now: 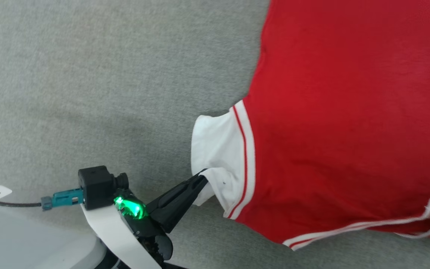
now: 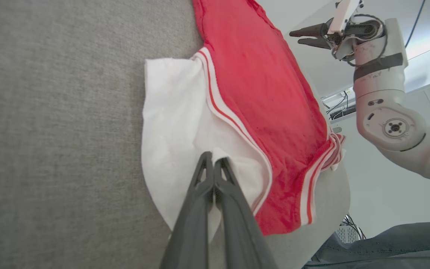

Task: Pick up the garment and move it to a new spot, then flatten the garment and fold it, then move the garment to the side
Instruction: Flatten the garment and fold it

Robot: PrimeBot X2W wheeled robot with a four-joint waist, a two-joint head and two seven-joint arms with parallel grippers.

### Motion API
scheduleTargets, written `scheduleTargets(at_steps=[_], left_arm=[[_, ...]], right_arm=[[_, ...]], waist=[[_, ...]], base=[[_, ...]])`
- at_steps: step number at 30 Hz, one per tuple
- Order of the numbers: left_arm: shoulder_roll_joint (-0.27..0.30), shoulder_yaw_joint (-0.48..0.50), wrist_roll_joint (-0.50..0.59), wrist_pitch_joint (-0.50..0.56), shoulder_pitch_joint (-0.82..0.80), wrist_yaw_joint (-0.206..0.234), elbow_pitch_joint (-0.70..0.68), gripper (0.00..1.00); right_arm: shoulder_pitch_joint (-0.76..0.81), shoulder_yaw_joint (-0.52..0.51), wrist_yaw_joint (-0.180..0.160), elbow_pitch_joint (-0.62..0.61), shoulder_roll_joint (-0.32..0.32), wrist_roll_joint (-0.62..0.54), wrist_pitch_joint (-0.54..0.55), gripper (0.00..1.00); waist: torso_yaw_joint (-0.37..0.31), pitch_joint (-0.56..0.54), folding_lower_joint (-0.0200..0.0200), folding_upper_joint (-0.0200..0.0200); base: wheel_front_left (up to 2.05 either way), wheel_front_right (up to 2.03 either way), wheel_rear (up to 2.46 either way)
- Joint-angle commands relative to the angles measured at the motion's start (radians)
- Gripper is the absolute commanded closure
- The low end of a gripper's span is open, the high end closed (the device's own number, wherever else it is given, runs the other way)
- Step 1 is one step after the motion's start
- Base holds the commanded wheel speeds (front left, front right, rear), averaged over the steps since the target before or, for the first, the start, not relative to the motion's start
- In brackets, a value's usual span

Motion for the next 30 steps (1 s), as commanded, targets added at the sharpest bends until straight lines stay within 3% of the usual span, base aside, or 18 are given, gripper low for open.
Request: scheduleTargets(at_steps=[1, 8, 9, 10, 11, 12, 20, 30], left_arm=[[-0.003, -0.003, -0.002, -0.002, -0.02, 0.002, -0.004, 1.0], [-0.012, -0.018, -0.011, -0.002, -0.051, 0.002, -0.003, 1.0], [-0.012, -0.017, -0.012, -0.002, -0.054, 0.002, -0.001, 1.0], [-0.013, -0.016, -0.014, -0.002, -0.055, 0.002, 0.001, 1.0], [-0.015, -0.015, -0.016, -0.002, -0.055, 0.002, 0.003, 1.0], [-0.015, -0.015, -0.016, -0.002, -0.056, 0.002, 0.005, 1.0], [-0.005, 0.008, -0.016, -0.002, -0.028, 0.002, 0.023, 1.0], [0.014, 0.086, -0.022, -0.002, 0.08, 0.002, 0.065, 1.0]], right_arm=[[-0.011, -0.006, 0.0, 0.016, 0.005, -0.009, 0.017, 0.0], [-0.018, -0.039, 0.0, 0.05, 0.044, -0.055, 0.062, 0.0], [-0.017, -0.042, 0.0, 0.052, 0.049, -0.057, 0.06, 0.09], [-0.015, -0.043, 0.0, 0.05, 0.051, -0.062, 0.054, 0.62], [-0.013, -0.044, 0.0, 0.048, 0.051, -0.064, 0.044, 0.91], [-0.014, -0.049, 0.0, 0.048, 0.052, -0.069, 0.034, 1.0], [0.008, -0.029, 0.0, 0.044, 0.064, -0.005, -0.046, 1.0], [0.312, 0.109, 0.0, -0.127, -0.047, 0.27, -0.003, 1.0]], waist=[[0.031, 0.031, 0.0, 0.0], [0.04, 0.054, 0.0, 0.0], [0.039, 0.055, 0.0, 0.0], [0.037, 0.055, 0.0, 0.0], [0.033, 0.054, 0.0, 0.0], [0.03, 0.052, 0.0, 0.0], [-0.024, -0.021, 0.0, 0.0], [-0.109, -0.181, 0.0, 0.0]], base=[[0.0, 0.0, 0.0], [0.0, 0.0, 0.0], [0.0, 0.0, 0.0], [0.0, 0.0, 0.0], [0.0, 0.0, 0.0], [0.0, 0.0, 0.0], [0.0, 0.0, 0.0], [0.0, 0.0, 0.0]])
